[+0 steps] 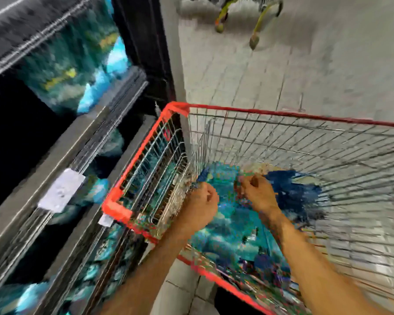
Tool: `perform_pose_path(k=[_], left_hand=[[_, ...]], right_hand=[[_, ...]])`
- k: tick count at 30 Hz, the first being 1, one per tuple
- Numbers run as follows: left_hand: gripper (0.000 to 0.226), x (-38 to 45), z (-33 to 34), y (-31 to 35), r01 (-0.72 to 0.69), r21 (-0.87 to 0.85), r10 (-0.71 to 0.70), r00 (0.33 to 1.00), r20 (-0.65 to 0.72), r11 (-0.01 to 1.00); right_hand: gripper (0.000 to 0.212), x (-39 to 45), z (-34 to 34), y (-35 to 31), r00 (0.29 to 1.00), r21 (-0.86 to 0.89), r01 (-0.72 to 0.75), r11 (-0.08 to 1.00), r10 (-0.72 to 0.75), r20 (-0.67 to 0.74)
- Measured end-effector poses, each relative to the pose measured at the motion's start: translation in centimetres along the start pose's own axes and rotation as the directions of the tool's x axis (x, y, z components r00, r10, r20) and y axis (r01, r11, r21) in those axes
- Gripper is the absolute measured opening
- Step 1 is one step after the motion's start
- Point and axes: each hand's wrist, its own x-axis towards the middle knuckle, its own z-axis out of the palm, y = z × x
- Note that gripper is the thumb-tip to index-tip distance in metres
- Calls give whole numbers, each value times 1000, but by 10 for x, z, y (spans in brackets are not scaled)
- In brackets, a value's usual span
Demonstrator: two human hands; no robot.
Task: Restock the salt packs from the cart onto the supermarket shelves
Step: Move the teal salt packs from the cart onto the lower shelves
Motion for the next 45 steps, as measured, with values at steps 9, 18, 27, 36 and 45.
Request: perform_pose_path(k=[9, 18, 27, 36, 45], left_hand=[[39, 145, 68, -127, 426, 483, -487, 873, 1, 765], [31, 171, 99, -208, 384, 604, -362, 917, -165, 699], [94, 170, 113, -217, 579, 327, -585, 806, -91, 747], [78, 152, 97, -173, 663, 85, -667, 744, 27, 744], [46, 69, 25, -21, 464, -346, -447, 884, 134, 815]], right_hand=[[24, 87, 69, 146, 836, -171, -490, 855, 516, 185], [86, 105, 116, 189, 772, -202, -630, 750, 632, -63], [34, 95, 106, 216, 830, 138, -543, 828, 554, -61], [23, 76, 48, 182, 873, 62, -483, 873, 474, 116], [25, 26, -47, 37, 965, 115, -209, 971, 185, 188]])
